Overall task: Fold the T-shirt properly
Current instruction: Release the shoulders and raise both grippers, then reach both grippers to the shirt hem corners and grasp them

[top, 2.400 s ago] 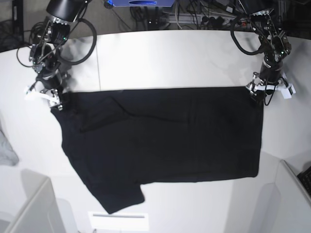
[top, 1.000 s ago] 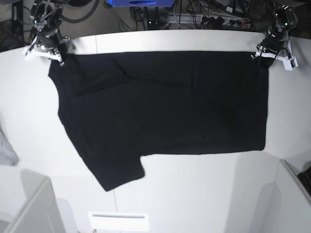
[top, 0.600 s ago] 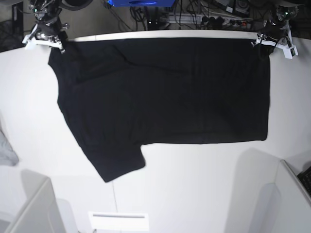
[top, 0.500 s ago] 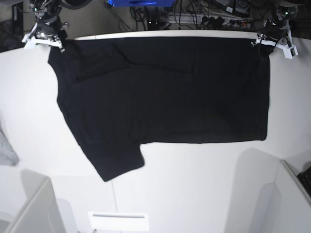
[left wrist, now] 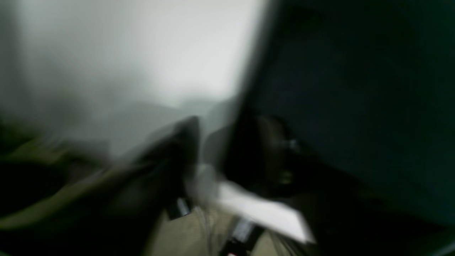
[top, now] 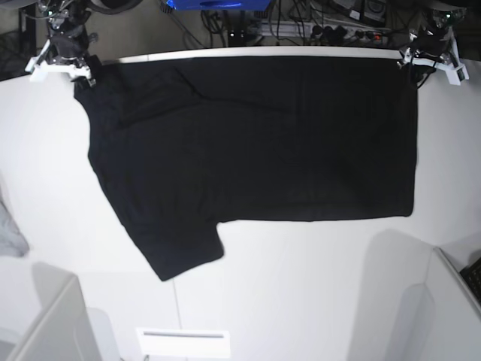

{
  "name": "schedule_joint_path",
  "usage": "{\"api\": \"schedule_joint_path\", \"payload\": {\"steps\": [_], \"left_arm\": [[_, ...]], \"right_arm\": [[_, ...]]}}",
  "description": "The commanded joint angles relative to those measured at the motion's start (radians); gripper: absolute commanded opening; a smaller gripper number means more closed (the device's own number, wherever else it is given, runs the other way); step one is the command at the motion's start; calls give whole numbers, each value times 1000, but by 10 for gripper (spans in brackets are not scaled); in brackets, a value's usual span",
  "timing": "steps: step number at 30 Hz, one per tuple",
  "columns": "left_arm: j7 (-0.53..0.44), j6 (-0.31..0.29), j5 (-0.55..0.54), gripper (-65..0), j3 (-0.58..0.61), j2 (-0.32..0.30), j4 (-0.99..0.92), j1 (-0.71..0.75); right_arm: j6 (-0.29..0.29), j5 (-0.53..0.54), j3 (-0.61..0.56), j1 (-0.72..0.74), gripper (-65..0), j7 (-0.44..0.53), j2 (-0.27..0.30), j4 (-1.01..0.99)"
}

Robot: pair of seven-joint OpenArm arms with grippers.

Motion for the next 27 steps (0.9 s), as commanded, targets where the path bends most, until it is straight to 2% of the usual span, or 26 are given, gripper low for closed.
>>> {"api": "schedule_joint_path", "payload": {"steps": [1,3,5,8,13,19,22,27], "left_arm": [[-12,-7,-7,-267,-19,-14,31,9],[-12,-7,-7,-174,-45,-14,54,7],[-12,-7,-7,-125,-70,-17,83,0],[-12,-7,-7,-125,-117,-26,125,-31],[-12,-7,-7,-125,-151,-81,129,-135],[-12,-7,4,-125,-132,-153,115,-280],[-12,-7,101,-125,-106,-164,115,-369],[-15,-7,391,-127,7,-164,103,-508]], "right_arm": [[2,4,13,-7,-437,17,7,19],[2,4,47,-1,-437,15,-2,20],[2,4,81,16,-437,20,-13,22],[2,1,128,63,-437,17,9,26],[6,-53,148,182,-431,15,111,7],[10,-211,-44,373,-428,15,246,-99],[10,-234,-143,470,-428,17,292,-182],[10,-234,-283,651,-426,15,354,-323]]}}
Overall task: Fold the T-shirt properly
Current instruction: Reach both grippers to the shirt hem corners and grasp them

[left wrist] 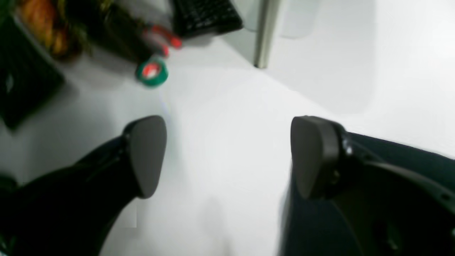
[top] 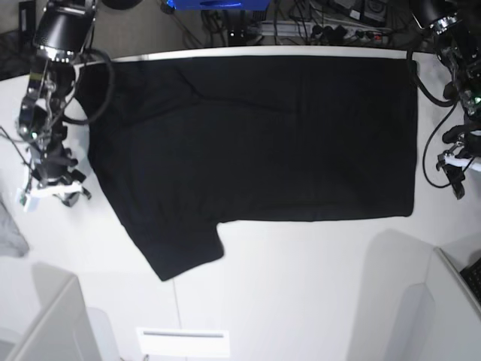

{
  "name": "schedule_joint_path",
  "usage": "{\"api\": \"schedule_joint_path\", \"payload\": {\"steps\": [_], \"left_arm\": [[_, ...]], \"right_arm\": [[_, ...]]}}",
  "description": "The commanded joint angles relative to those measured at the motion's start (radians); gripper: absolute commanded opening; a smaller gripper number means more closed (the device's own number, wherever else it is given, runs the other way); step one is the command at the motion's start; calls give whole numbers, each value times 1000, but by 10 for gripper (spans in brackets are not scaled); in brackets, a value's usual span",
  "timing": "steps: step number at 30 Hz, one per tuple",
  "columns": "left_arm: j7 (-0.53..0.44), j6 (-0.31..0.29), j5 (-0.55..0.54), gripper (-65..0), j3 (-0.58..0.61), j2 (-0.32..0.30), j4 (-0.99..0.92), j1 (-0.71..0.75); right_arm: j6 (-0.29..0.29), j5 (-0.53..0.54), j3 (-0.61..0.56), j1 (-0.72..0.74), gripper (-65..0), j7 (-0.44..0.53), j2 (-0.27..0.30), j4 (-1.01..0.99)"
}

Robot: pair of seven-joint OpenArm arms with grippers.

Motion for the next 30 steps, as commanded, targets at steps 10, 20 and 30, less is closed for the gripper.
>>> {"api": "schedule_joint_path", "payload": {"steps": [10,20,30], "left_arm": [[-25,2,48,-168,53,-22,-213,-187],[-26,2,43,-510,45,-28,-274,-213],[-25,2,42,-56,51,-29,-275,-209]], "right_arm": [[9,-1,-256,413,-279,35,60,-399],[188,-1,-548,768,-261,239,35,-1036],[268,1,-605,815,-260,314,-20,-1237]]}}
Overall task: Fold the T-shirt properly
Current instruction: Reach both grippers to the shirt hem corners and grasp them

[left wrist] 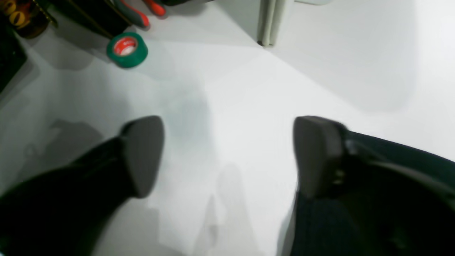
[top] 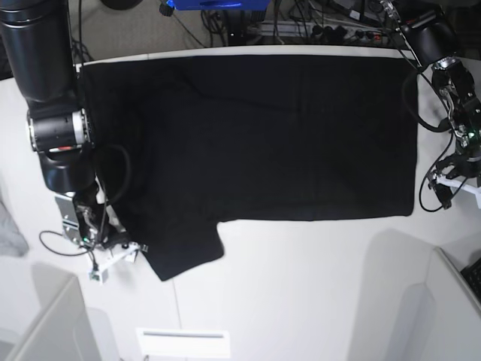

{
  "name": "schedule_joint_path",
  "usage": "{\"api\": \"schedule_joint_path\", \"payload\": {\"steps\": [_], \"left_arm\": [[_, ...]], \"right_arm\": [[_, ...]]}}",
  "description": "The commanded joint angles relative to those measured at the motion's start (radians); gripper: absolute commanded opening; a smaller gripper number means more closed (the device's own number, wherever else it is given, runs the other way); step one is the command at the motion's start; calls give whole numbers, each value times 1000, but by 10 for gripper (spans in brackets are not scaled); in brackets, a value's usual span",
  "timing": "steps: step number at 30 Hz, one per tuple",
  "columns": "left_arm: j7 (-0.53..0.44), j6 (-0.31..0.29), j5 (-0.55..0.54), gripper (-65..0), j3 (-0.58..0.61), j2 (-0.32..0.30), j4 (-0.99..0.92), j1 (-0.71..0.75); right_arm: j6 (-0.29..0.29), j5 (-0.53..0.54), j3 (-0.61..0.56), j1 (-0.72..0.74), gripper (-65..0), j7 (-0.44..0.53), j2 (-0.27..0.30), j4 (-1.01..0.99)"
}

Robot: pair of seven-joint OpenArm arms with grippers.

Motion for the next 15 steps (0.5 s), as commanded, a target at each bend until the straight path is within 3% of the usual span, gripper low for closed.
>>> {"api": "schedule_joint_path", "payload": {"steps": [1,13,15], "left_arm": [[-25,6,-5,-48,-3,-23,17,-12],[-25,6,-3,-49,-2,-23,-75,-18],[-27,6,-3,-49,-2,-20,-75,-20]], "right_arm": [[9,5,-3,26,-260,15,2,15],[9,6,-127,-16,-272,15,-23,16],[9,6,-130,-17,-330,15,-23,16]]}}
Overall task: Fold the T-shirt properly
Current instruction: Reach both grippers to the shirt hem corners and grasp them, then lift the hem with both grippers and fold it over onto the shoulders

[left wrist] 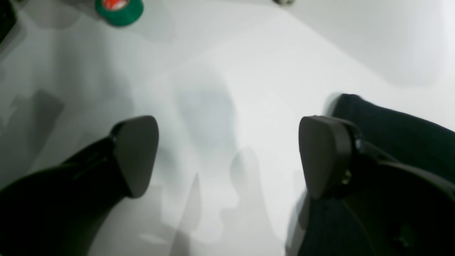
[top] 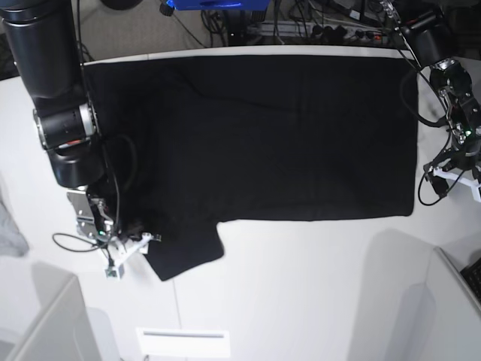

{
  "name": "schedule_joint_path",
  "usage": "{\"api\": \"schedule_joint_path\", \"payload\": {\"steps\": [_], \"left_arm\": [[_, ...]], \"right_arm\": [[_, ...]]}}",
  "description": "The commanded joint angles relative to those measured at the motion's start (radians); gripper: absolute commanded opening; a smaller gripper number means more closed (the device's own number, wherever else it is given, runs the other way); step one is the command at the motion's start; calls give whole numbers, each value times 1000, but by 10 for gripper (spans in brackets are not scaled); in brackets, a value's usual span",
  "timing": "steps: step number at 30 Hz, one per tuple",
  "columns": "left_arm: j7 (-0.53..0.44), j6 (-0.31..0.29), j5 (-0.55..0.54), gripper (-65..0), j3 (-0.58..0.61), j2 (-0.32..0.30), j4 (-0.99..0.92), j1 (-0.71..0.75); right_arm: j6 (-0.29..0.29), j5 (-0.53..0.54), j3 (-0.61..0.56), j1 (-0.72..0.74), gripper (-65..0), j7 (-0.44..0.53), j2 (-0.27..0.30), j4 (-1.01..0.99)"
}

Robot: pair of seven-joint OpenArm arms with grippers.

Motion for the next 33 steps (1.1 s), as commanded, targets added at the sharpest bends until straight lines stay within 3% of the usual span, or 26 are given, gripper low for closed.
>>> {"api": "schedule_joint_path", "payload": {"steps": [1,5,6,19,26,29,33], "left_arm": [[-28,6,-6,-49,-2,-19,18,-17],[-26,6,0,-49,56,-22,-26,-79],[-26,6,0,-49,79,-22,-59,-99],[-34,6,-4,-49,276,-21,-430,-358],[-34,6,-7,-53,357,-18,-479,-366],[-34,6,-7,-148,359,-16,-480,-362],[-34,6,-7,-426,359,-15,-480,-369]], "right_arm": [[8,10,-1,15,-375,-38,3,4],[8,9,-1,14,-630,-38,3,2],[3,10,2,14,-650,-38,1,2],[0,10,5,20,-650,-62,-11,4],[0,10,5,20,-650,-59,-5,4],[0,10,6,20,-650,-59,-3,4],[0,15,8,20,-650,-59,-3,4]]}}
